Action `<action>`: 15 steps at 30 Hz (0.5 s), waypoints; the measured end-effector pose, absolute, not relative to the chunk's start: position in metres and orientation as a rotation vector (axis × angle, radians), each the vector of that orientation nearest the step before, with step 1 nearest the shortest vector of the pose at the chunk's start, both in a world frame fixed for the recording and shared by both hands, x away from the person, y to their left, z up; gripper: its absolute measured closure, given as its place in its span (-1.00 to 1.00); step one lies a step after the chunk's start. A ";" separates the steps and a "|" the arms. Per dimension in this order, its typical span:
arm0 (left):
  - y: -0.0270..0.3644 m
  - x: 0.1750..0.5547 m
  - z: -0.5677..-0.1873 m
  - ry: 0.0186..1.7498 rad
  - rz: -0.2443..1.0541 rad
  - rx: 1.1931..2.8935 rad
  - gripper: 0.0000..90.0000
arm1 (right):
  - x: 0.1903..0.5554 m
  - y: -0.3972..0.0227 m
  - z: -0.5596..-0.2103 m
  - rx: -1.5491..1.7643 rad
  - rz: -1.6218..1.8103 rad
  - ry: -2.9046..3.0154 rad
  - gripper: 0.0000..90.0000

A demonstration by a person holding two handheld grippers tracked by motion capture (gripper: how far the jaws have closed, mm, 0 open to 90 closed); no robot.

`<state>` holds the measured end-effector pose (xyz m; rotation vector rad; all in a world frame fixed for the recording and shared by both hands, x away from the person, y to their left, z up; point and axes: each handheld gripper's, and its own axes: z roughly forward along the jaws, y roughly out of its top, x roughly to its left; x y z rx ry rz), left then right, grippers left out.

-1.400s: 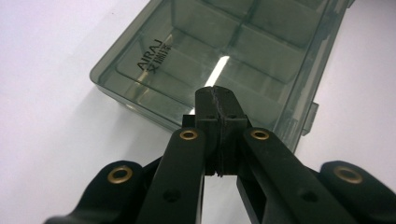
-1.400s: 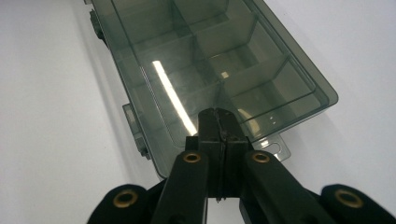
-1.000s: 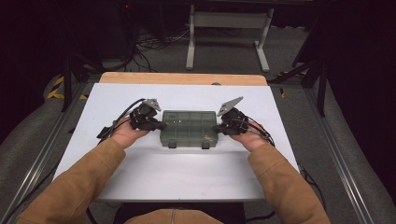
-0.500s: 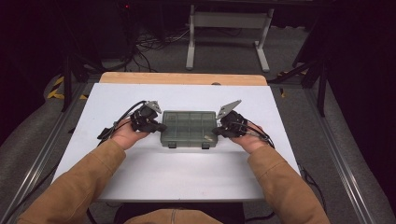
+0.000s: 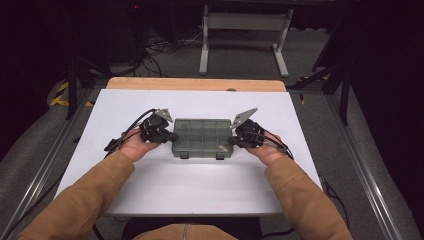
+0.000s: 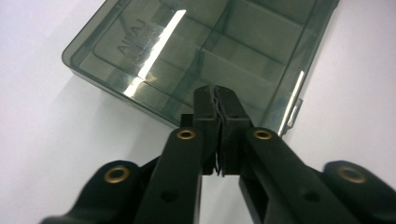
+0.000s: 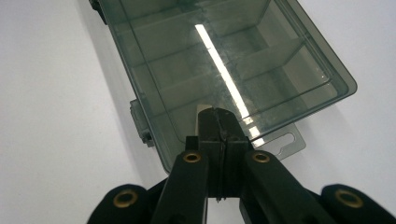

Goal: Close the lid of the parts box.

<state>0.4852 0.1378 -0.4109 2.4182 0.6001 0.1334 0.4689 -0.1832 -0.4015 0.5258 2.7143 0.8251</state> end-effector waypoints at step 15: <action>0.148 0.475 -0.395 0.597 0.168 2.275 -0.11 | 0.463 -0.188 -0.384 0.606 1.037 2.639 -0.04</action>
